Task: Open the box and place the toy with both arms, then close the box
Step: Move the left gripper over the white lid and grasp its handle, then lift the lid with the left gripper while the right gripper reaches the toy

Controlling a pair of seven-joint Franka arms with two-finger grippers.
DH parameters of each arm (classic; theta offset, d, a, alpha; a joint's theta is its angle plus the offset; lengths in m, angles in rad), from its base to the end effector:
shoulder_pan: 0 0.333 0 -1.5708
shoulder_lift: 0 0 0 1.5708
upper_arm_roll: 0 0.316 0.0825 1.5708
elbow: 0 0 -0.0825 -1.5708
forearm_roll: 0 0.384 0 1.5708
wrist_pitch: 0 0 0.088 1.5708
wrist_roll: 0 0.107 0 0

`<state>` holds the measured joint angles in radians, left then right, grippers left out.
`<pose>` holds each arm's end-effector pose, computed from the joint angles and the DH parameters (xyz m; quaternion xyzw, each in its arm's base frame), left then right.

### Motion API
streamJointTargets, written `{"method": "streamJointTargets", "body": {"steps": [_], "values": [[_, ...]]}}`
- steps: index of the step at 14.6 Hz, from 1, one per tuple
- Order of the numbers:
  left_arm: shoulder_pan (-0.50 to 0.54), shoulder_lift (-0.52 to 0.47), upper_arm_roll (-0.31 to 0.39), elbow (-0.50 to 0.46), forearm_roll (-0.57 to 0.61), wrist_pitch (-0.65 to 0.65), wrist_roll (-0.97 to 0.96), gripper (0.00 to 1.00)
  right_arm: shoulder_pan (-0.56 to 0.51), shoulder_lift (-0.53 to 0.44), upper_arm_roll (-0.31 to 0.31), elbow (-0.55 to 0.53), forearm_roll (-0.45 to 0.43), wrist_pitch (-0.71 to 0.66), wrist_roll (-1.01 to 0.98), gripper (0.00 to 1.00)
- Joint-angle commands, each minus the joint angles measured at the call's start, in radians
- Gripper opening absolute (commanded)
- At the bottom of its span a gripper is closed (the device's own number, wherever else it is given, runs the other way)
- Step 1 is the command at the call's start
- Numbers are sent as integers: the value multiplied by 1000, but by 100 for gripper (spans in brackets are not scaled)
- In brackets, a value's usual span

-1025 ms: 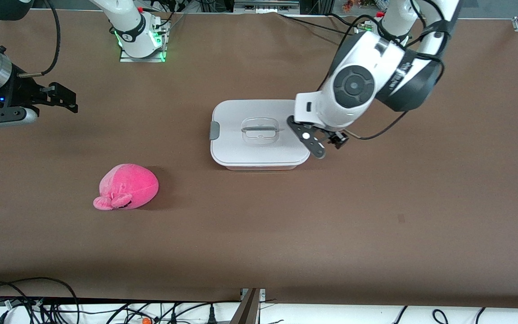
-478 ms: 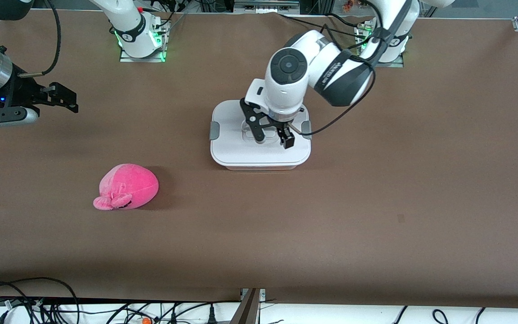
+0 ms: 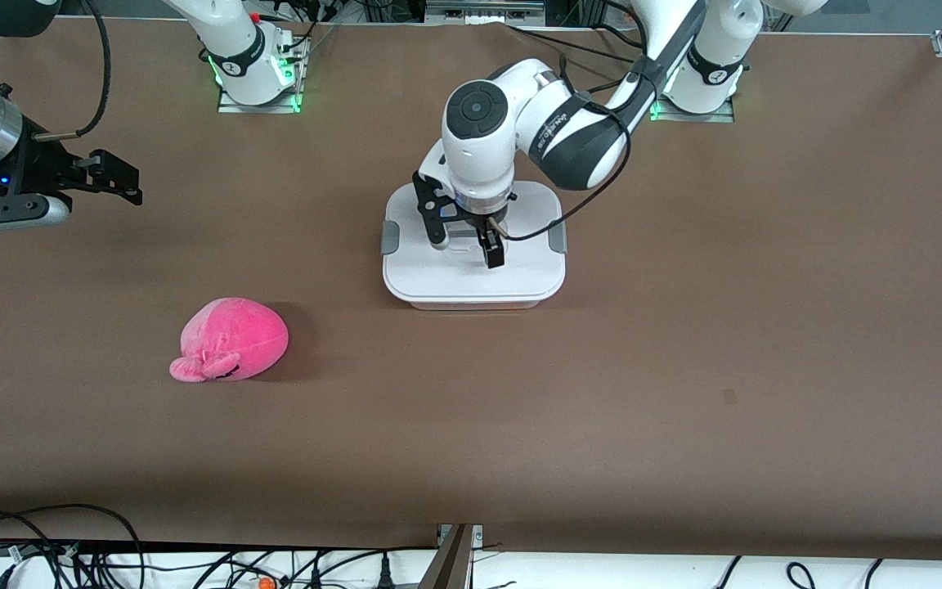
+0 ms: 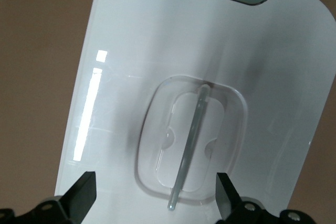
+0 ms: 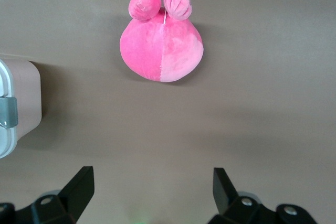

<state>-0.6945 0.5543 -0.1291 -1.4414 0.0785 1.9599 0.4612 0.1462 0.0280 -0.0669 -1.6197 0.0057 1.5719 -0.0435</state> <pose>0.4939 -0.5023 0.3674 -0.7967 0.6042 0.0149 0.0048 0.5583 0.0455 0.5860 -0.9974 -0.0612 0.0379 0.0012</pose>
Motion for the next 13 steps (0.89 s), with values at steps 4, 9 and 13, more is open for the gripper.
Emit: {"method": "streamJointTargets", "body": {"steps": [4,9,13], "values": [[-19,-2,14,-42,21,14,60,99,-5,0,4,14,-10,-15,5,100],[-40,6,16,-22,24,8,79,52,-4,0,6,15,-9,-16,5,100],[-48,7,16,6,24,7,91,45,-2,-2,6,15,-9,-16,5,100]]}}
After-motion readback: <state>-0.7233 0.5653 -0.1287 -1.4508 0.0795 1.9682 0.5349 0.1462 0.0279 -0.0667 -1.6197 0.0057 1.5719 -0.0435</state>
